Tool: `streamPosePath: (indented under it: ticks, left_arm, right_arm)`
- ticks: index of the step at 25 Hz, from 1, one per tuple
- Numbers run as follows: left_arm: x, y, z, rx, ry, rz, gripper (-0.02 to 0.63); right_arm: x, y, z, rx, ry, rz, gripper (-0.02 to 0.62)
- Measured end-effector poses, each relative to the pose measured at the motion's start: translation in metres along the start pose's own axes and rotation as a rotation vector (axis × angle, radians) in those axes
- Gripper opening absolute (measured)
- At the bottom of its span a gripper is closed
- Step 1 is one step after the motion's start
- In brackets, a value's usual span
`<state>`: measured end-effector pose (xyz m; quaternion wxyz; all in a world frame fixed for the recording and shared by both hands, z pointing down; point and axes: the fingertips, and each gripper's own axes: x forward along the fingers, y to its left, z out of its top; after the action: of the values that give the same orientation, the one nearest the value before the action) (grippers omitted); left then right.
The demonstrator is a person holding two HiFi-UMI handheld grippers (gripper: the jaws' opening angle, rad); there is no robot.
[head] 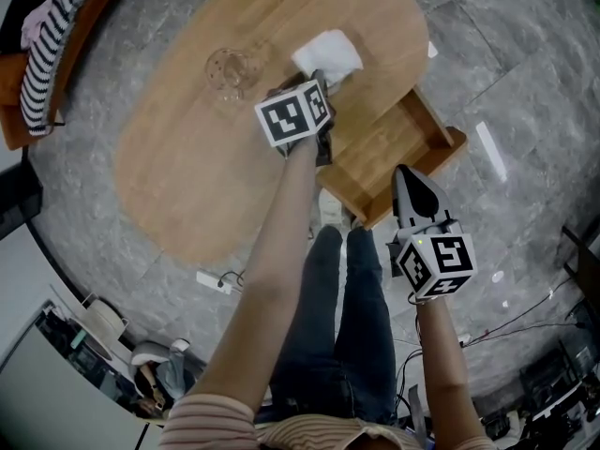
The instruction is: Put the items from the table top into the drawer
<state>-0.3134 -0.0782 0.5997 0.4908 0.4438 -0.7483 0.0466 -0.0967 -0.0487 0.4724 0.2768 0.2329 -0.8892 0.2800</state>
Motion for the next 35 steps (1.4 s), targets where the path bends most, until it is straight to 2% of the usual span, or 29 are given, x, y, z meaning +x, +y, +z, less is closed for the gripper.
streamPosePath:
  ticks: [5, 10, 20, 28, 35]
  left_arm:
    - [0.005, 0.001, 0.001, 0.021, -0.004, 0.023, 0.124]
    - [0.002, 0.000, 0.004, 0.041, -0.024, 0.035, 0.070]
    - [-0.015, -0.018, 0.021, 0.064, -0.078, -0.042, 0.032]
    - [-0.053, -0.050, 0.038, 0.105, -0.129, -0.173, 0.029]
    - [-0.071, -0.110, 0.037, 0.199, -0.128, -0.329, 0.029]
  right_arm:
    - [0.003, -0.007, 0.000, 0.009, 0.000, -0.009, 0.009]
    - [0.002, -0.012, 0.001, 0.020, -0.005, -0.016, 0.008]
    - [-0.003, -0.015, 0.009, 0.018, -0.022, -0.031, 0.008]
    - [-0.019, -0.024, 0.027, 0.027, -0.083, -0.066, 0.008]
    - [-0.052, -0.063, 0.024, 0.087, -0.132, -0.174, 0.008]
